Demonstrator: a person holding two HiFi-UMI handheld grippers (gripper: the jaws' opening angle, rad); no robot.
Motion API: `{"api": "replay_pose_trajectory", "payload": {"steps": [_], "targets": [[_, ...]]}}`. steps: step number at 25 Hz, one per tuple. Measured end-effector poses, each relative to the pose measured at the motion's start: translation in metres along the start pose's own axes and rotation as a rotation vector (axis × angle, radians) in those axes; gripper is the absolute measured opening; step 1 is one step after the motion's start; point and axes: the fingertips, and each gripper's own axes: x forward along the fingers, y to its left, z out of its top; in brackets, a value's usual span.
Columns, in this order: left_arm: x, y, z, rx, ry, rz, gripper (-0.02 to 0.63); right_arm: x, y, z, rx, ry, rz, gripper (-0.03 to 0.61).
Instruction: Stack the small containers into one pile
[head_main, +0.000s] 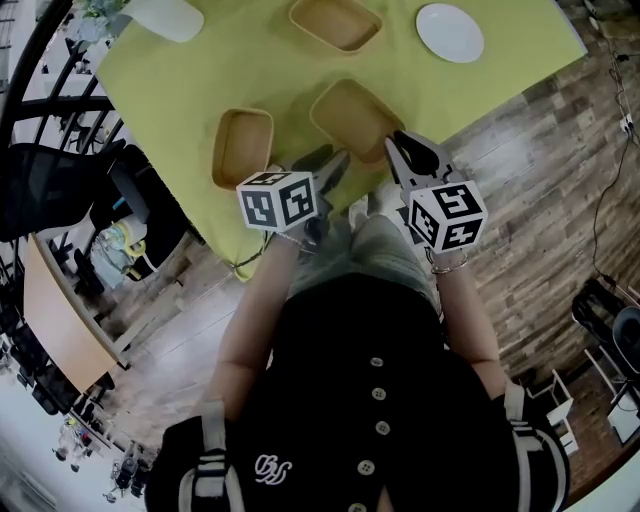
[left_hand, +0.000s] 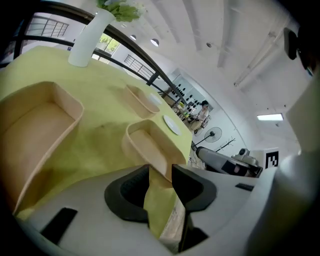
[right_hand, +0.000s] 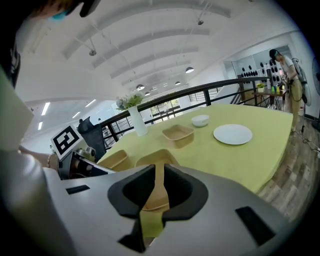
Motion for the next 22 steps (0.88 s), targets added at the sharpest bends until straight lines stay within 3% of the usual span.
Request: {"api": "replay_pose_trajectory", "payload": {"steps": [10,22], "targets": [[0.013,0.009,0.001,-0.141,-0.028,0.008,0.115,0.002,-0.008,-0.008,0.018,0.003,-0.001,0.029],[0.024,0.011,0.004,-0.203,-0.036,-0.004,0.123,0.005,-0.007,-0.004,0.034,-0.04,0.013,0.021]]}}
